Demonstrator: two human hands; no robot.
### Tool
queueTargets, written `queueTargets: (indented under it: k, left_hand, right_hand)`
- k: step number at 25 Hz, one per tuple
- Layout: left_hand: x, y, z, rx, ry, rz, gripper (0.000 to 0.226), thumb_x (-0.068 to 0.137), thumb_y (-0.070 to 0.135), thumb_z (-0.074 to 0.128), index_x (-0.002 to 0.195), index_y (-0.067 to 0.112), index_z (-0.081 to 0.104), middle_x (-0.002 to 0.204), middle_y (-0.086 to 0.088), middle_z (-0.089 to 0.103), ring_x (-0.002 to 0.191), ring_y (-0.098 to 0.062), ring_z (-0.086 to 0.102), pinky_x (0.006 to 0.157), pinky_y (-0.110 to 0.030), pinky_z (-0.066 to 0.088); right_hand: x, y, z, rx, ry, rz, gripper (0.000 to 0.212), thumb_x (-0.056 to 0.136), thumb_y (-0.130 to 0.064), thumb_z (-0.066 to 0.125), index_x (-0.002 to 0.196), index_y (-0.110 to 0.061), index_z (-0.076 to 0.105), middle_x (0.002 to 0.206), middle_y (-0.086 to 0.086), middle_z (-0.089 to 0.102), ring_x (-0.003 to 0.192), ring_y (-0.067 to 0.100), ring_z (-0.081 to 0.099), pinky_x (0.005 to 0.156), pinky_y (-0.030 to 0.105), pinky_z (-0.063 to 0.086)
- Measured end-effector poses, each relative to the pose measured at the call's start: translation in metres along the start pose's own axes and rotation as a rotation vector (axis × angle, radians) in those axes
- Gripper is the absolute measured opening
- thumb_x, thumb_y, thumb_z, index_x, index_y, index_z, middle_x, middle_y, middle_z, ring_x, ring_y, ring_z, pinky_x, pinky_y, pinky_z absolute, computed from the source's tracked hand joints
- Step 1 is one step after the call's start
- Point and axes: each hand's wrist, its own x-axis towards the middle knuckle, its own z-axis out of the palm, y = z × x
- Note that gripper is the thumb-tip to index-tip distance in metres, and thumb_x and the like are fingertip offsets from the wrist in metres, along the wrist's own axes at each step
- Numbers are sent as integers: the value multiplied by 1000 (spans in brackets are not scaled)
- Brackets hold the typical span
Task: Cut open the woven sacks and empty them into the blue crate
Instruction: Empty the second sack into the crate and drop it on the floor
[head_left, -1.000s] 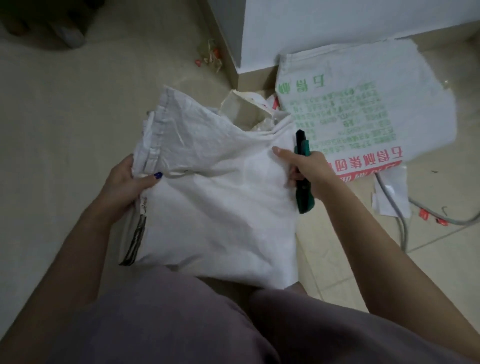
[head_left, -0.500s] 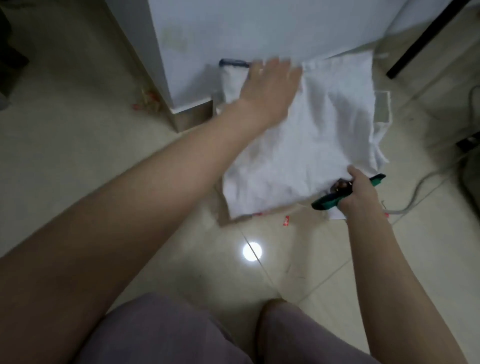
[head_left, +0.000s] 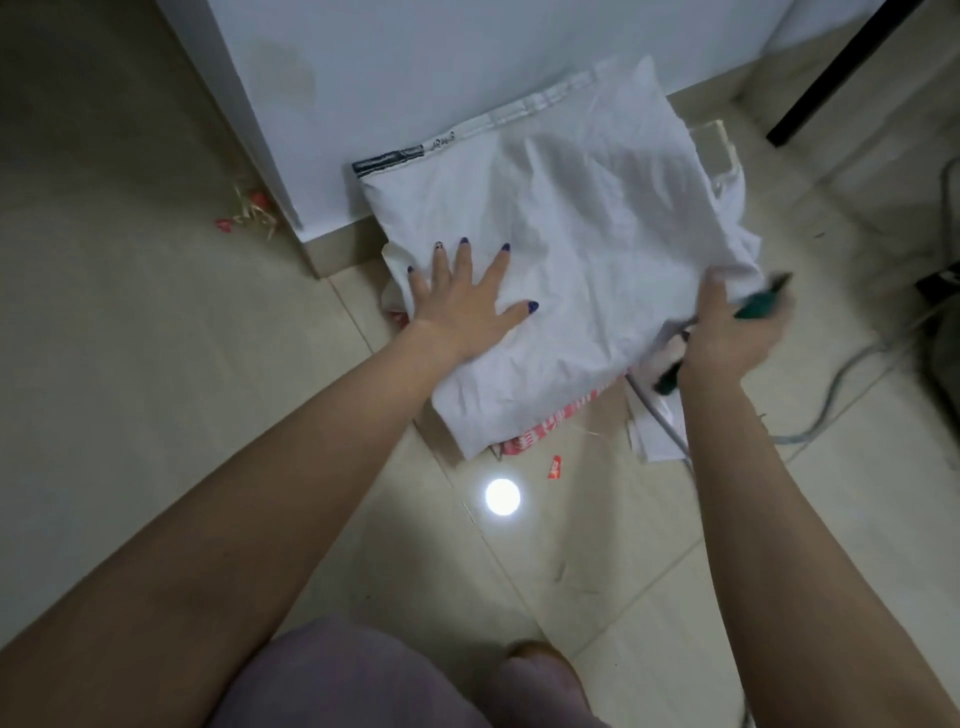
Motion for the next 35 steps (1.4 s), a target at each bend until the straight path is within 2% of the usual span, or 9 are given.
queueTargets:
  k: [2,5,7,9,14,18,24,28,35]
  left_hand:
    - [6,3,8,36,7,-28,81,85,75,21,148,34,-11,156,-12,-16,141,-38,-17,108,-64,-5]
    - [18,5,14,45,39,-56,90,79,80,27,147,35,-12,154,-12,-23,139,-38,-23,105,-68,-7]
    - [20,-1,20,6,75,-70,96,73,84,32,147,38,-12,153,-11,-27,139,-36,-26,102,-70,-8]
    - [25,-13,26,34,168,-103,107,64,89,36,146,39,-13,152,-14,-29,138,-36,-27,100,-72,-9]
    - [45,-29,39,50,79,-113,112,60,91,35,145,39,-17,149,-14,-34,137,-37,-29,103,-71,-3]
    - [58,-30,38,118,-86,-154,106,63,90,30,144,41,-19,152,-12,-30,141,-36,-20,103,-71,4]
    - [32,-14,28,180,-130,-227,76,92,64,28,150,26,-3,157,-14,-3,145,-30,-1,107,-64,9]
    - [10,-60,-1,-36,60,-86,46,98,36,36,133,8,43,138,-19,43,128,-32,40,102,-45,37]
    - [-70,-125,-67,-308,189,-282,26,88,22,46,104,8,62,114,-17,60,106,-34,57,88,-38,46]
  right_hand:
    - [-4,-16,-11,-266,67,-455,60,86,-26,67,139,-11,44,145,2,44,126,-7,38,98,4,31]
    - [10,-34,19,-650,-344,-902,68,87,-37,65,146,-22,35,157,4,18,133,6,40,86,19,44]
    - [28,-31,51,-1119,-582,-821,83,85,-51,62,151,-36,14,160,9,3,135,26,38,78,31,46]
    - [53,-15,75,-1311,-702,-641,94,80,-59,62,150,-40,2,160,11,5,134,35,37,88,41,46]
    - [91,43,100,-1357,-874,-437,105,71,-68,65,149,-44,-1,160,8,-5,145,29,17,109,48,27]
    - [98,48,109,-1372,-904,-329,102,70,-65,68,149,-42,6,160,8,5,141,34,24,110,53,28]
    - [49,25,120,-1521,-659,-369,66,86,-34,66,140,-17,33,158,19,-3,133,39,36,95,45,42]
    - [-1,-10,111,-1478,-597,-596,44,96,-10,47,139,-11,37,160,11,-1,106,37,58,72,37,37]
    - [-133,-61,116,-1294,-717,-761,21,90,-8,50,111,-4,51,136,9,42,78,35,58,63,35,34]
